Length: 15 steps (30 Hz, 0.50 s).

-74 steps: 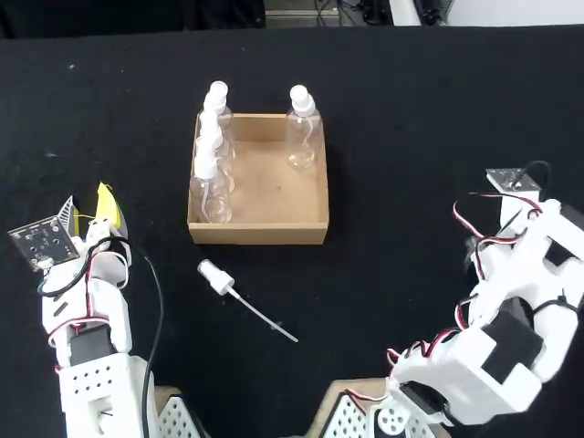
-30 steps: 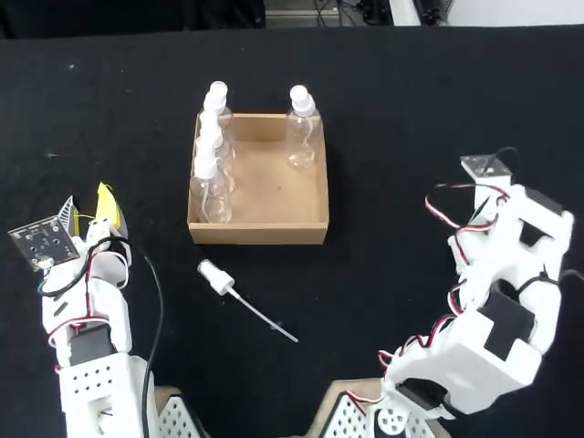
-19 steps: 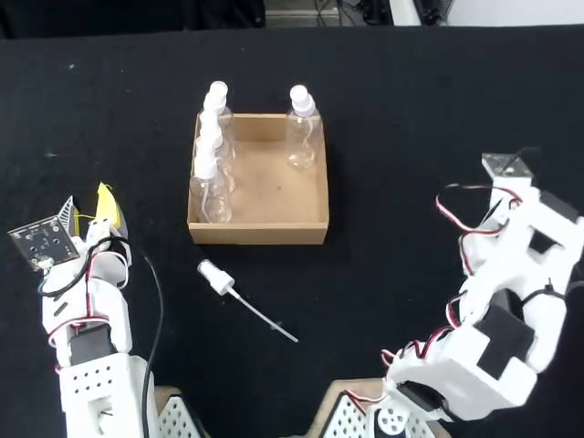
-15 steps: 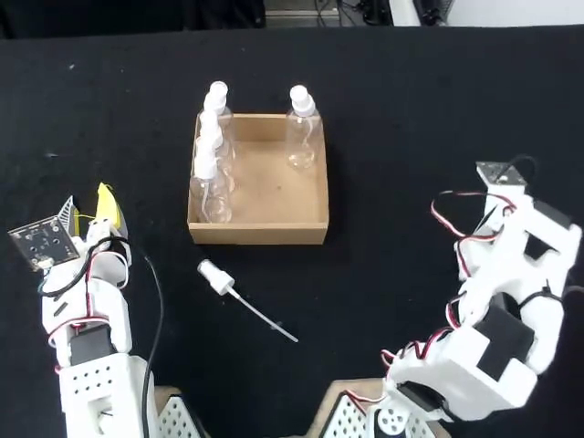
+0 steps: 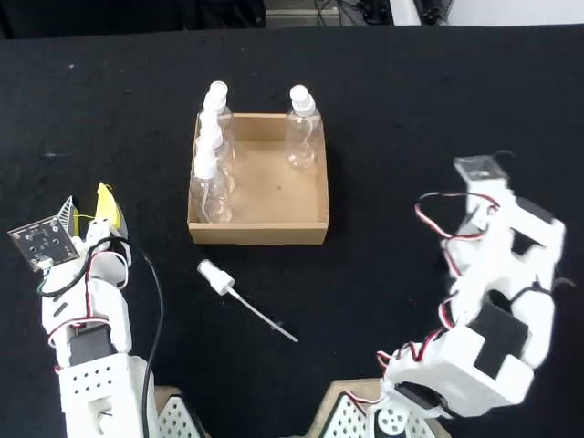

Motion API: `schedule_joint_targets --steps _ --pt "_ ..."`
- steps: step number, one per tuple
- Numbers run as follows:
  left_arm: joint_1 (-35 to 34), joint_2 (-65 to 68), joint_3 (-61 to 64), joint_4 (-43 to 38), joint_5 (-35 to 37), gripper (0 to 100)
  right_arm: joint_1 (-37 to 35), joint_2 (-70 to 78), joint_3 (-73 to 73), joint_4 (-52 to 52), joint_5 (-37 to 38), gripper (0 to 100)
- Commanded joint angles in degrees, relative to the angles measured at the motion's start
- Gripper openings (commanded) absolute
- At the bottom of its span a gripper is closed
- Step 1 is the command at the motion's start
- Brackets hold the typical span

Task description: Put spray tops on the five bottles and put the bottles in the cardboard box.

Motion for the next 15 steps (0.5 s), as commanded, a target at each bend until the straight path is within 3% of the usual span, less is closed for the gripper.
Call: schedule_joint_targets --steps 1,4,6,15 --pt "0.7 -0.7 1.4 -0.9 -0.5 13 -4.7 -4.2 -3.1 0.2 11.6 1.1" --pt "0.7 -0.7 1.4 -0.9 -0.5 13 -6.6 -4.8 -3.1 0.4 25.1 1.1" --pt "0.7 -0.7 1.4 -0.9 -0.5 13 -7.5 -4.8 -3.6 1.6 28.8 1.1" --pt "0.7 -0.7 1.4 -0.9 -0.5 13 -13.0 -9.5 -2.9 16.5 23.2 1.1"
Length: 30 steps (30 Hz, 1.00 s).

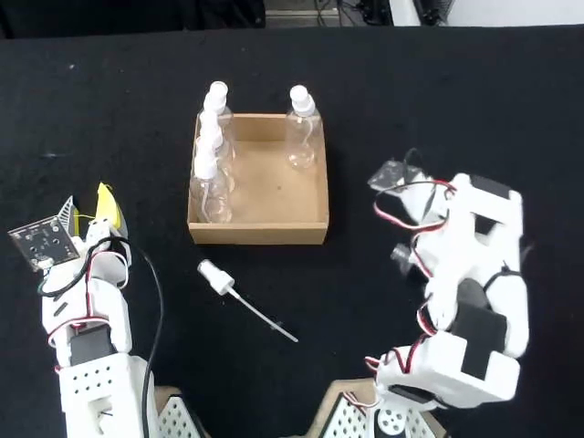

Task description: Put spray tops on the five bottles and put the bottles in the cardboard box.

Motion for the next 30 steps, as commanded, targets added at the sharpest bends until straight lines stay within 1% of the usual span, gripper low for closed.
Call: schedule_joint_targets --steps 1,4,7,10,12,15,17,20,23,27,30 --pt "0.6 -0.7 1.4 -0.9 -0.5 13 -1.8 -9.0 -1.1 3.5 -2.3 1.1" --pt "0.6 -0.8 1.4 -1.1 -0.5 13 -4.8 -17.3 2.3 3.7 -4.6 1.1" --pt "0.6 -0.8 1.4 -1.3 -0.5 13 -11.9 -25.1 8.0 2.6 -10.6 1.1" --pt "0.6 -0.8 1.4 -1.3 -0.5 13 -18.5 -30.7 16.4 -3.9 -17.2 1.1" --pt "0.6 -0.8 1.4 -1.3 -0.5 13 -20.2 -32.3 21.5 -8.8 -19.2 1.1" --pt "0.6 -0.8 1.4 -1.3 -0.5 13 -20.3 -32.5 26.1 -14.9 -19.6 1.1" --pt "0.6 -0.8 1.4 -1.3 -0.5 13 -19.6 -32.5 27.3 -17.0 -19.8 1.1" --pt "0.5 -0.8 1.4 -1.3 -0.5 13 -18.5 -33.0 25.4 -17.1 -24.3 1.1" --pt "0.6 -0.7 1.4 -0.9 -1.1 13 -16.6 -33.0 19.6 -13.6 -28.2 1.1" --pt "0.2 -0.8 1.4 0.0 -9.1 13 -16.4 -33.0 10.5 -6.6 -31.6 1.1" --pt "0.7 -0.8 0.4 1.6 -12.7 13 -16.4 -33.0 6.7 -5.5 -35.2 1.1"
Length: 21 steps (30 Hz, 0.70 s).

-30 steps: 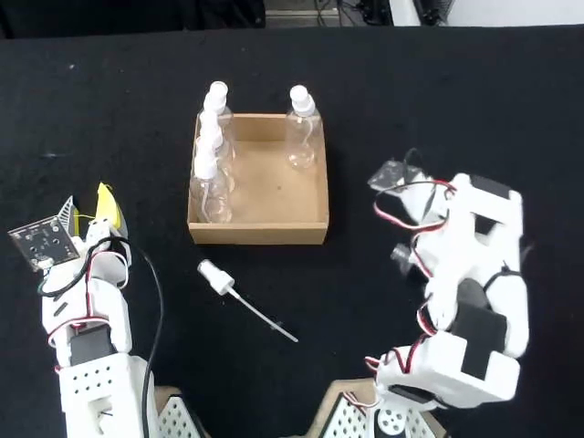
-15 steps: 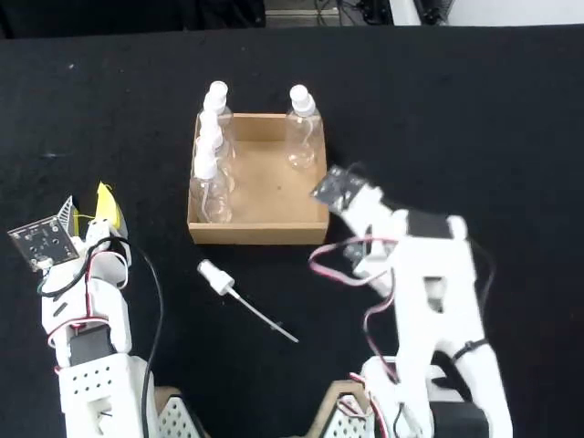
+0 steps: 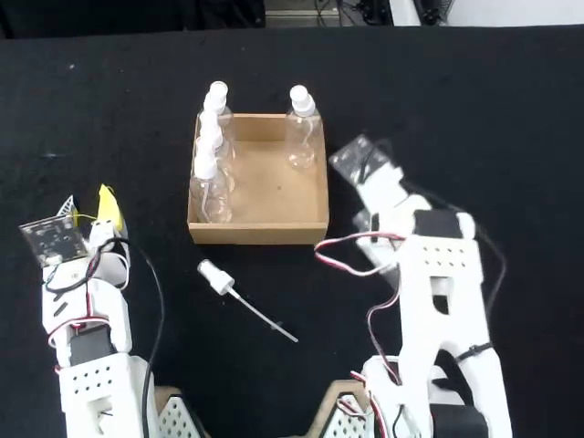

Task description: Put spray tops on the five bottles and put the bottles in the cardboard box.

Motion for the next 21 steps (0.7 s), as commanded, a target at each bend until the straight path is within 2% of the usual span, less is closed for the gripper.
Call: schedule_joint_targets --steps 1,4,8,11,13,16,21 --pt "0.7 -0.8 -0.6 1.4 -5.1 13 1.1 -2.3 -6.5 1.4 -4.0 1.1" --pt "0.2 -0.8 -6.0 6.2 -5.4 13 1.3 -2.3 -6.8 0.0 -5.9 1.1" --pt "0.7 -0.3 -17.0 20.6 -5.4 13 1.4 -4.2 -0.9 -8.1 -8.4 1.1" --pt "0.7 -0.2 -25.8 30.3 -5.5 13 1.3 -9.0 5.8 -15.1 -14.8 1.1" --pt "0.7 -0.2 -30.9 35.1 -7.6 13 1.1 -12.4 8.7 -16.2 -18.9 1.1" --pt "0.7 0.0 -35.6 38.9 -12.2 13 2.0 -17.2 11.6 -16.5 -21.2 1.1" --pt "1.1 6.1 -38.6 42.5 -13.5 13 3.2 -24.7 17.0 -16.7 -23.2 1.1"
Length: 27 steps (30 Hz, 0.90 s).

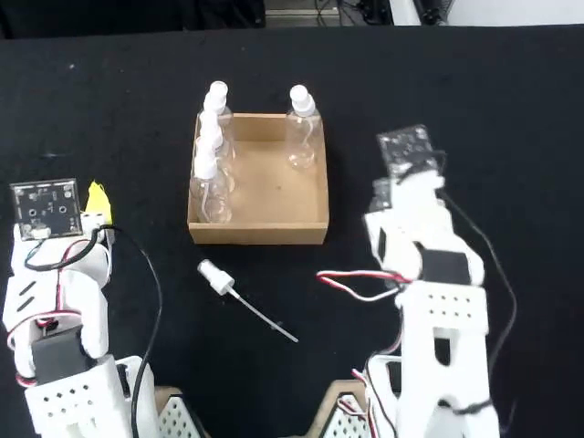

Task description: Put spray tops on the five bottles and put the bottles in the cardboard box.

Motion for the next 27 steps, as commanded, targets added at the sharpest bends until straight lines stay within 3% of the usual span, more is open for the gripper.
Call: schedule_joint_targets --steps 1,7,13,19,22,27 --pt "2.2 7.8 -6.4 2.5 -1.0 13 0.4 -6.3 2.9 -2.4 -1.9 1.1" --pt "12.2 24.4 -13.0 9.7 -0.7 13 -0.4 -11.0 9.0 -5.1 -1.9 1.1" --pt "16.5 24.4 -12.0 15.9 -0.4 13 -0.4 -11.9 11.9 -7.9 -1.9 1.1" --pt "20.2 21.2 -7.7 25.6 9.4 13 -0.4 -11.9 13.4 -10.6 -1.8 1.1" --pt "23.3 20.0 -5.8 25.6 14.9 16 -0.4 -11.9 13.5 -10.6 -1.8 1.1" --pt "31.3 20.1 -0.5 21.9 24.1 30 -0.1 -11.9 13.5 -10.6 -1.8 1.1"
